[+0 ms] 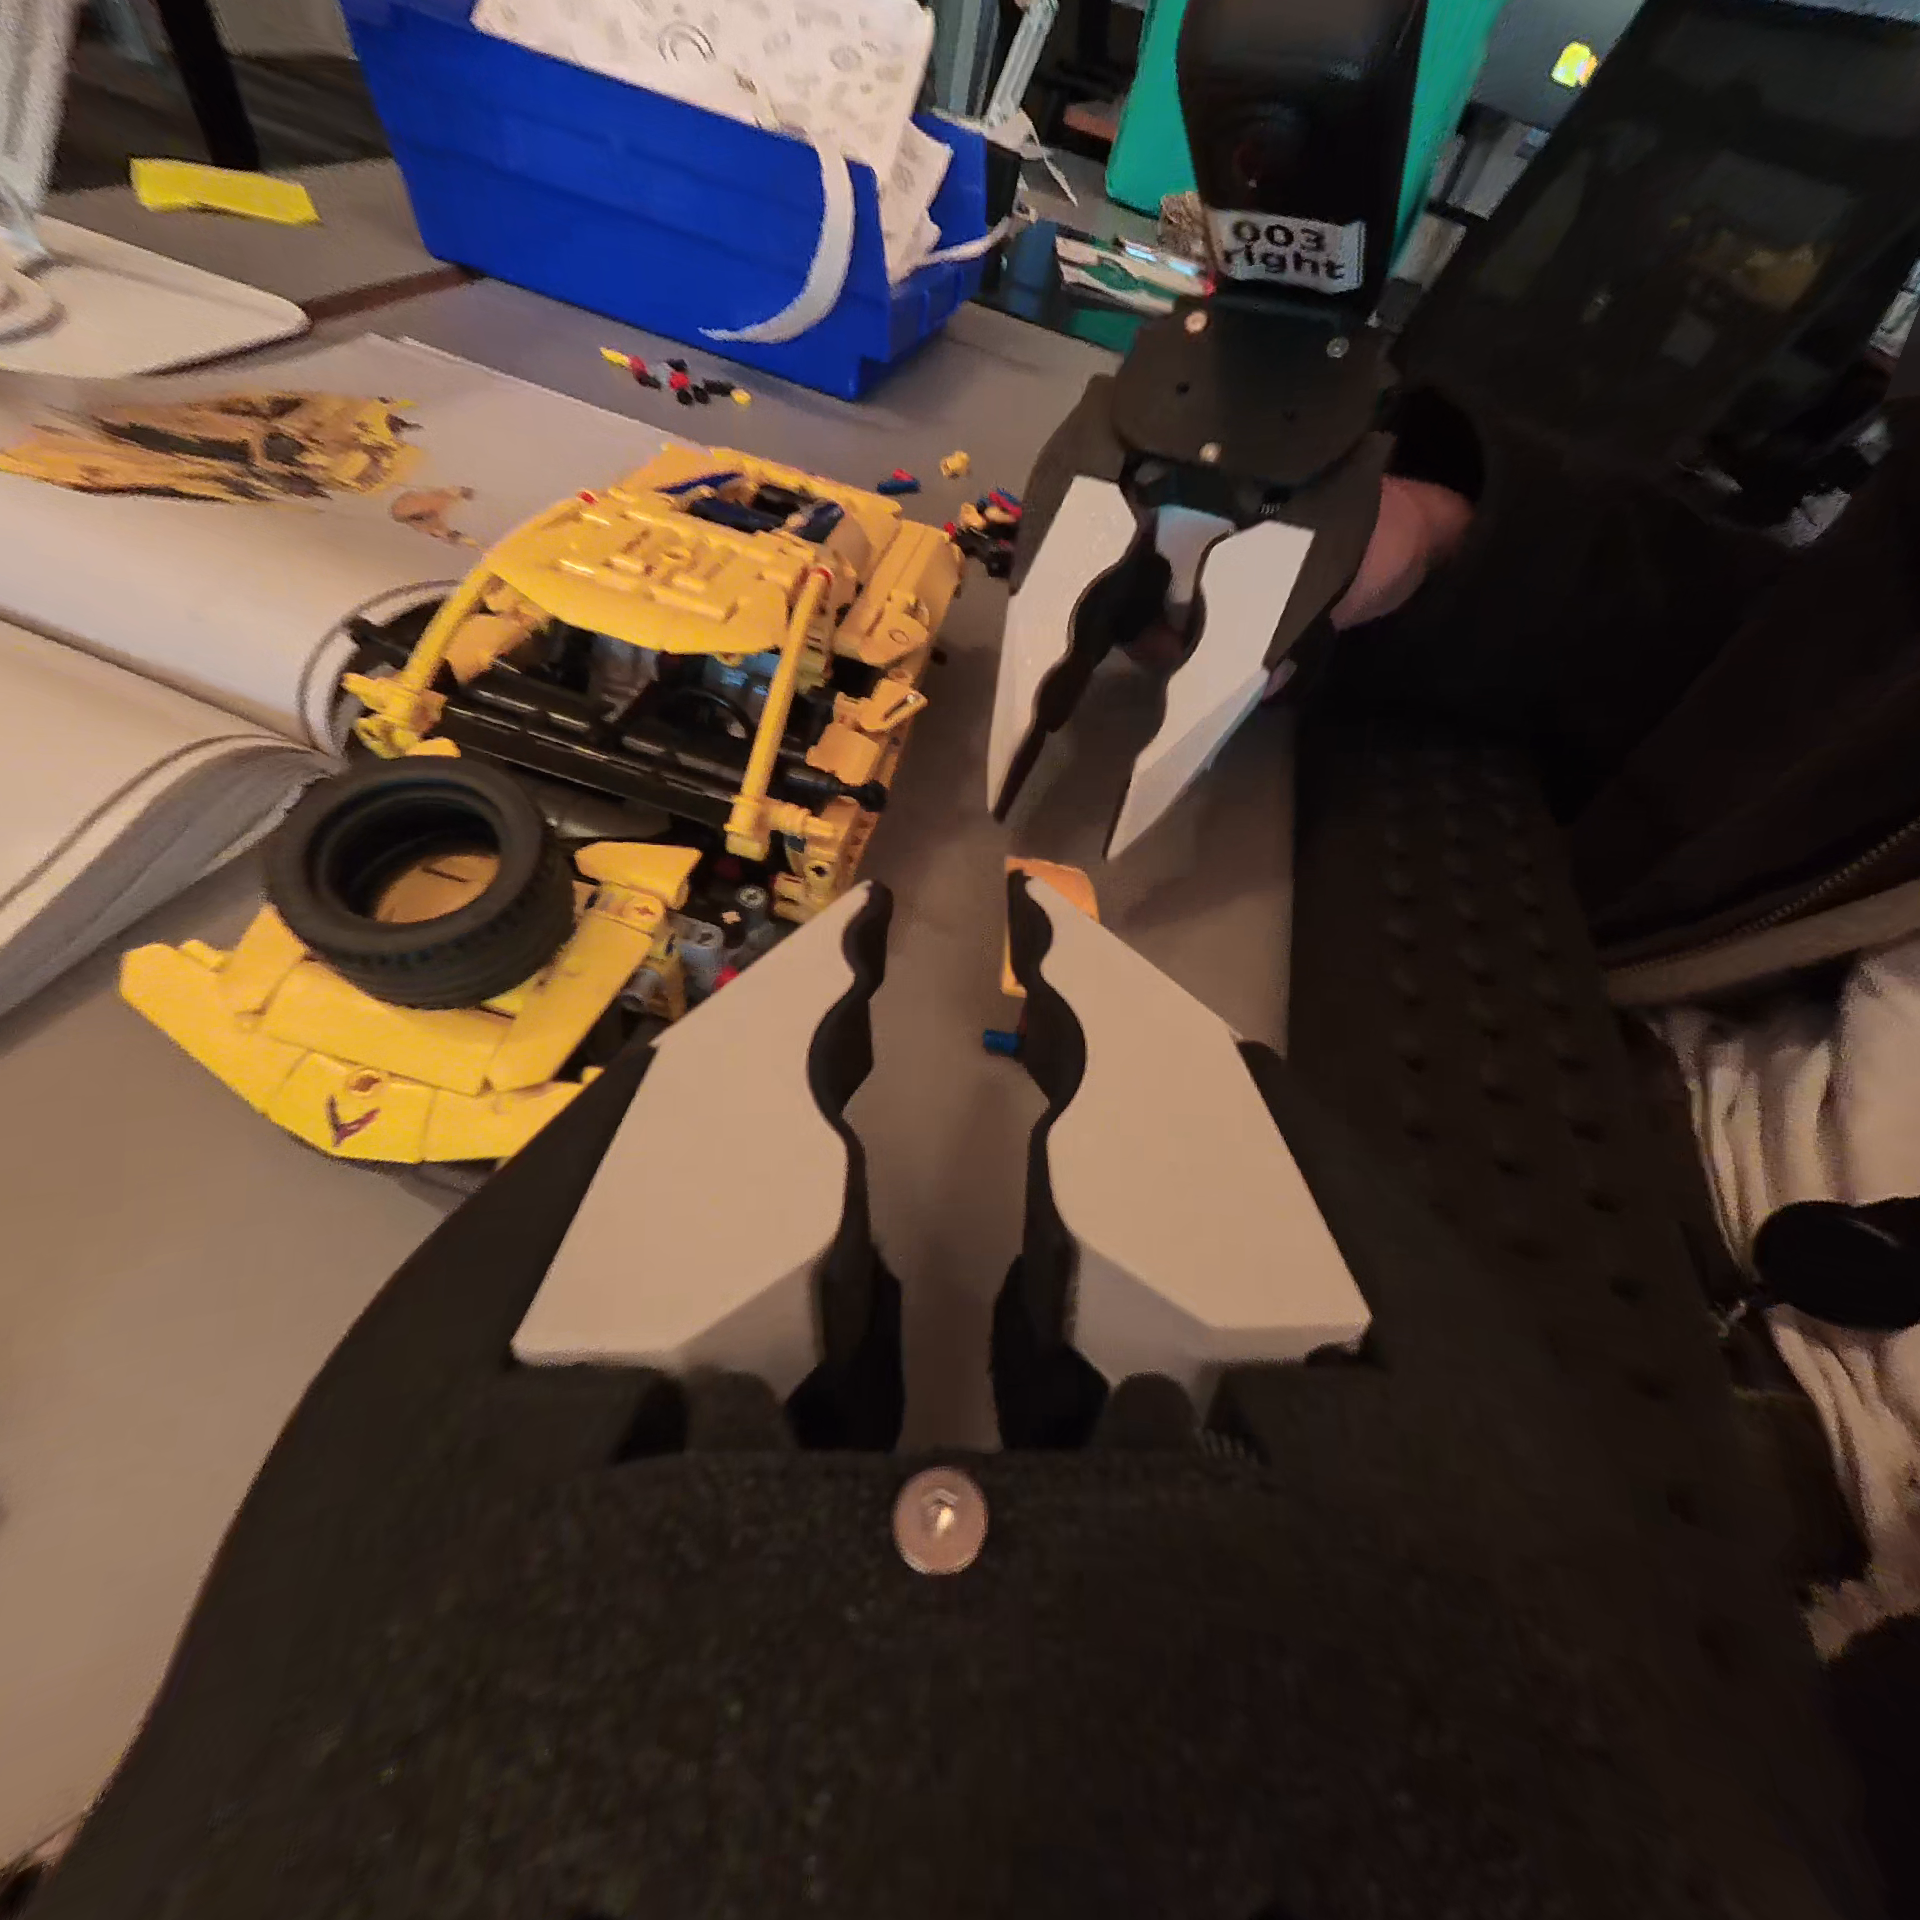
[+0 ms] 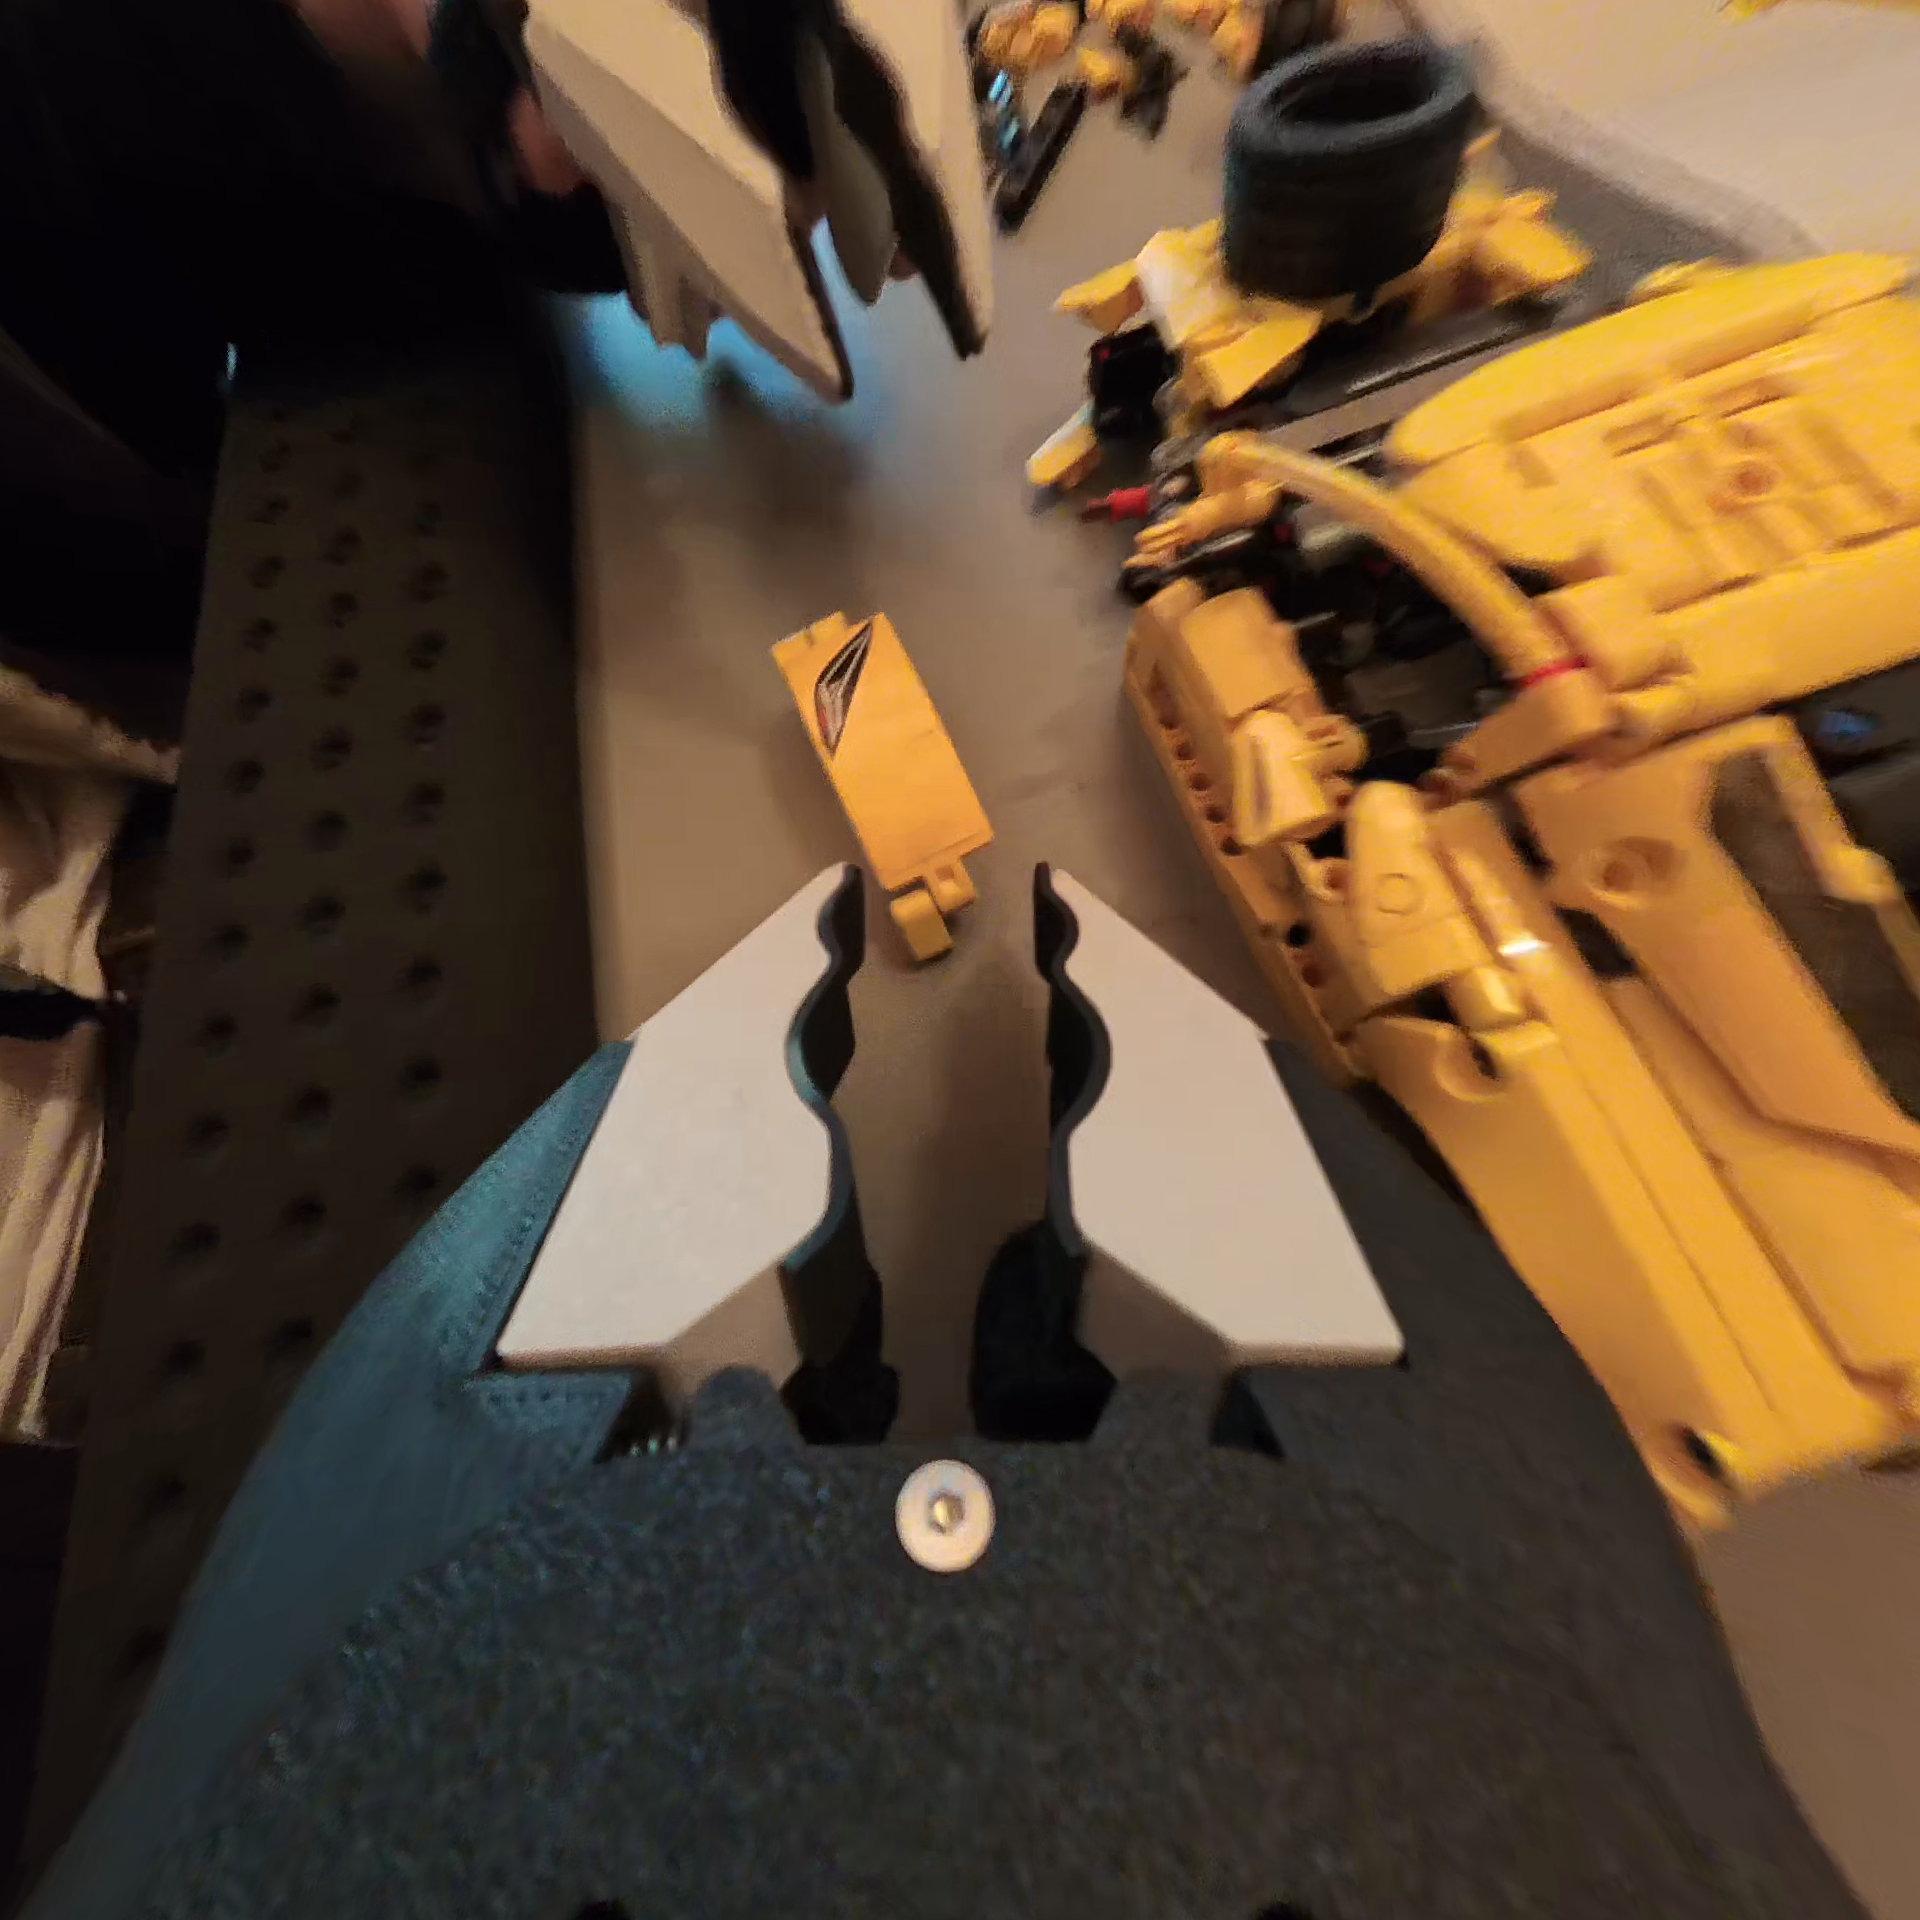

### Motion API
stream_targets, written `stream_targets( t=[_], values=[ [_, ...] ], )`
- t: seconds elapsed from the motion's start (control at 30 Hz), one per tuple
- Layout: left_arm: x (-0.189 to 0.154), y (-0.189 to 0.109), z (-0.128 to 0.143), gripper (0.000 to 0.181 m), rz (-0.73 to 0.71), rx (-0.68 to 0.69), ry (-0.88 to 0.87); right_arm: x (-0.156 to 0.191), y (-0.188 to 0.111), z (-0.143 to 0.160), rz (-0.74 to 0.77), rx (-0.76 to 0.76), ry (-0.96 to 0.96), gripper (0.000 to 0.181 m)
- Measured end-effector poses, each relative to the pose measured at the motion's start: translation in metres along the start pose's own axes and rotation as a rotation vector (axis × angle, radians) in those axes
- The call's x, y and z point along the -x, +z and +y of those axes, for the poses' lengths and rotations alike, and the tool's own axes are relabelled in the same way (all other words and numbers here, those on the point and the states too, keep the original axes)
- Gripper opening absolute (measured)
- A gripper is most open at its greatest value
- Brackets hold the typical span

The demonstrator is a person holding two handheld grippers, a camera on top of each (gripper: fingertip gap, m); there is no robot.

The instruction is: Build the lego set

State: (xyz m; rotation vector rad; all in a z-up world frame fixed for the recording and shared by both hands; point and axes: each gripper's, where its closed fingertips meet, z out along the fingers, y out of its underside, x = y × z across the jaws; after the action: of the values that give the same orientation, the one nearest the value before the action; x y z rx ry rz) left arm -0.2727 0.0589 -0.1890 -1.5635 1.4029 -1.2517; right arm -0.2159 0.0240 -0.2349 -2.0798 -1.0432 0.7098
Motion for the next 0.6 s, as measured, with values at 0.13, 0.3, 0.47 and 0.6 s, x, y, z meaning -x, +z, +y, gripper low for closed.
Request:
stream_targets(
  t=[0.13,0.3,0.47,0.6],
  values=[
    [0.013,-0.008,-0.014,0.024,-0.076,-0.081,0.035,-0.062,-0.056,-0.04,0.341,-0.297,0.037,0.042],
    [0.03,-0.015,-0.023,0.025,-0.163,-0.141,0.057,-0.149,-0.155,-0.002,0.952,-0.4,0.251,0.039],
    [0.032,-0.013,-0.018,0.025,-0.148,-0.121,0.022,-0.161,-0.148,0.015,0.923,-0.37,0.364,0.045],
    [0.033,-0.012,-0.017,0.027,-0.145,-0.122,-0.027,-0.161,-0.139,0.016,0.889,-0.358,0.357,0.041]
  ],
)
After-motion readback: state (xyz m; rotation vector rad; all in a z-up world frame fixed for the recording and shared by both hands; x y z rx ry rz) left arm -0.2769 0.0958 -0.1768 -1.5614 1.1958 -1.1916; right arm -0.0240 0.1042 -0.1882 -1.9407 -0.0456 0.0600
